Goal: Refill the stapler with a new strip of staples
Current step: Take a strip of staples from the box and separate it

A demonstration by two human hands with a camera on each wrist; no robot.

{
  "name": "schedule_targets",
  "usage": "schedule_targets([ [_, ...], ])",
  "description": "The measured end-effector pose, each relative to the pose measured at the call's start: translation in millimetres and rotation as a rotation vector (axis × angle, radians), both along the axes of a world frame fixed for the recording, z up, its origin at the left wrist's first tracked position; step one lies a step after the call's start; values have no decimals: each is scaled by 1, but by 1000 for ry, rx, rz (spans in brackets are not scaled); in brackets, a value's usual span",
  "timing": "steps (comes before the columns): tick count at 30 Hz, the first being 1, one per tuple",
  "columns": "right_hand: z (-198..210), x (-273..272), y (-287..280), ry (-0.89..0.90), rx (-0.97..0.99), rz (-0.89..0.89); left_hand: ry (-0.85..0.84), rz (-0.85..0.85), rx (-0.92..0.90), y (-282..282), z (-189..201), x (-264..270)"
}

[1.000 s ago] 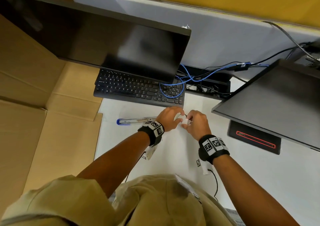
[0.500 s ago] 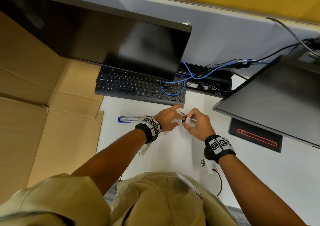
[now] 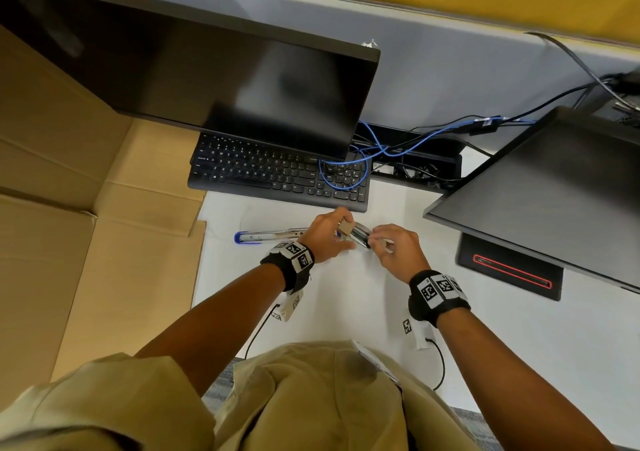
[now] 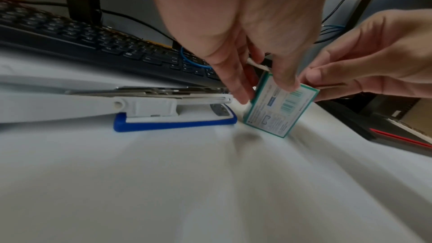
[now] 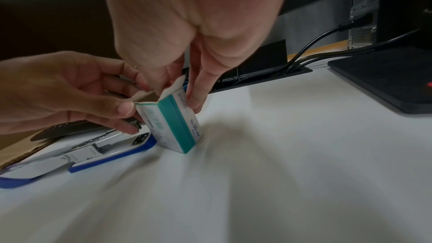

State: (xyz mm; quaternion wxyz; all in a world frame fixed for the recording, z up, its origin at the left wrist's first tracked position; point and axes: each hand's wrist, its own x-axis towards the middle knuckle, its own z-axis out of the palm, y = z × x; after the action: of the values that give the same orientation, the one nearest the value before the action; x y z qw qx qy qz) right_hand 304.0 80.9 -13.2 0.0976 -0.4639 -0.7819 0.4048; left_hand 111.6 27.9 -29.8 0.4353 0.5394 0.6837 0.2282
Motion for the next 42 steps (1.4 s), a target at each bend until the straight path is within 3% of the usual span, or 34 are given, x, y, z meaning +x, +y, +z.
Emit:
schedule_targets([
  [5, 3, -12, 2, -88, 90, 72, 135, -100, 41, 1, -8, 4],
  [14, 1, -45, 10, -530, 137, 177, 204, -105, 84, 3, -6, 7],
  [24, 6, -56, 11, -640, 209, 240, 229, -104, 74, 3, -5, 9],
  [31, 5, -45, 13, -498, 183, 232, 216, -87, 74, 2, -4, 9],
  [36, 21, -32, 11, -291, 168, 99, 215, -33, 104, -1, -4, 4],
  [40, 25, -31, 10, -149, 133, -14, 49, 35, 156, -5, 3, -5],
  [42, 27, -36, 9, -48, 105, -75, -126, 119, 144, -7, 9, -11],
])
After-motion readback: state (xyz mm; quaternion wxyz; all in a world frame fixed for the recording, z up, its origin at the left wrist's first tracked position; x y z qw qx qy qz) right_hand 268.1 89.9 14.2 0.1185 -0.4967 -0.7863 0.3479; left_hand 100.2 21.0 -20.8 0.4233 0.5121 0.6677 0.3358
